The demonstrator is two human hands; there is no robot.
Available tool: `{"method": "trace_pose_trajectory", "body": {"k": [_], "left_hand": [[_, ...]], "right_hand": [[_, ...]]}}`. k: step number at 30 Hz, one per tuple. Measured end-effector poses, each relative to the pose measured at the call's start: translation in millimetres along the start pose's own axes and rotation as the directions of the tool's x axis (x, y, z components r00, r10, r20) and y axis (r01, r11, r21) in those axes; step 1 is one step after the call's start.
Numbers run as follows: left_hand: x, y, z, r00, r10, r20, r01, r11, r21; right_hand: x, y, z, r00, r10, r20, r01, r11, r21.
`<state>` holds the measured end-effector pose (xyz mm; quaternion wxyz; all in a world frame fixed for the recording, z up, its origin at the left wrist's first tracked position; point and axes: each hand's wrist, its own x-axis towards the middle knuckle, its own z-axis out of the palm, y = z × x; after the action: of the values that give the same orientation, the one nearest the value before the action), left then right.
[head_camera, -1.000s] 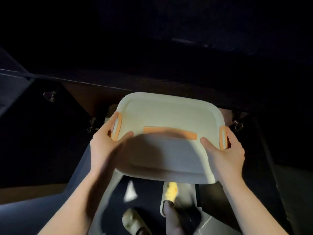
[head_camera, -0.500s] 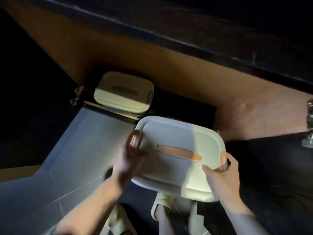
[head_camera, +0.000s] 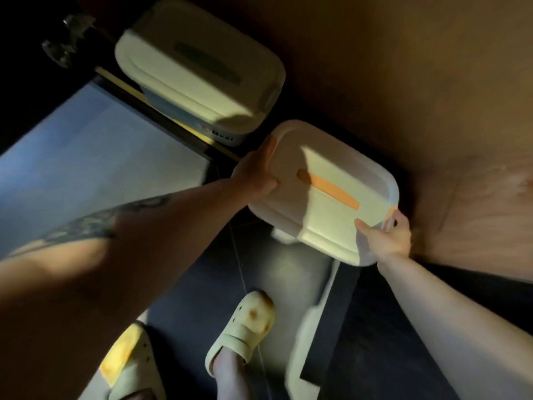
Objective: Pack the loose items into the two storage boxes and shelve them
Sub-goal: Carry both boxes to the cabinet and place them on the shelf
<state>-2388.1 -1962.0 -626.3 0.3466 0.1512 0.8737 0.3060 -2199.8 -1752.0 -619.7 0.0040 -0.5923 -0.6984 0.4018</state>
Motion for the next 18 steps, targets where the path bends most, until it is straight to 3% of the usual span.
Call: {"method": "trace_pose_trajectory", "body": {"k": [6,8,10,11,13,15,18], "left_hand": [[36.4,-11.4,14.3,0.981,0.173,-0.085,-0.174,0.985,-0.006],[34.7,-4.8,21.1,0.968,0.145,-0.204,-0.123,0.986,0.113],[21.2,2.9,30.4,0.928,0.255,-0.272,-0.162,0.933,0.321],[11.9,2.7,37.8,0.904,0.363,-0.225,-0.257,0.883,0.393],[-5.6,-6.1,47.6,0.874,0.482,-0.056,-0.405,0.788,0.464],[-11.1,-16.7,48.9,0.884,0.466,0.031,-0.413,0.749,0.519],[6.8,-12.0,37.9,0.895,0.441,0.062,-0.396,0.725,0.564]], "right_hand": [[37.5,-9.7,23.4,0.998,-0.027,-0.048,0.030,0.998,0.062],[36.2,-21.8,26.5,0.995,-0.090,-0.048,0.078,0.976,-0.204],[17.3,-31.6,35.6,0.941,-0.335,0.052,0.322,0.835,-0.447],[2.3,-32.3,42.8,0.879,-0.440,0.182,0.472,0.752,-0.459],[-24.8,-27.5,54.8,0.766,-0.475,0.433,0.642,0.591,-0.488],[-32.0,-23.2,59.5,0.754,-0.400,0.522,0.657,0.481,-0.581],[-20.9,-40.6,64.6,0.802,-0.311,0.509,0.595,0.491,-0.637]]}}
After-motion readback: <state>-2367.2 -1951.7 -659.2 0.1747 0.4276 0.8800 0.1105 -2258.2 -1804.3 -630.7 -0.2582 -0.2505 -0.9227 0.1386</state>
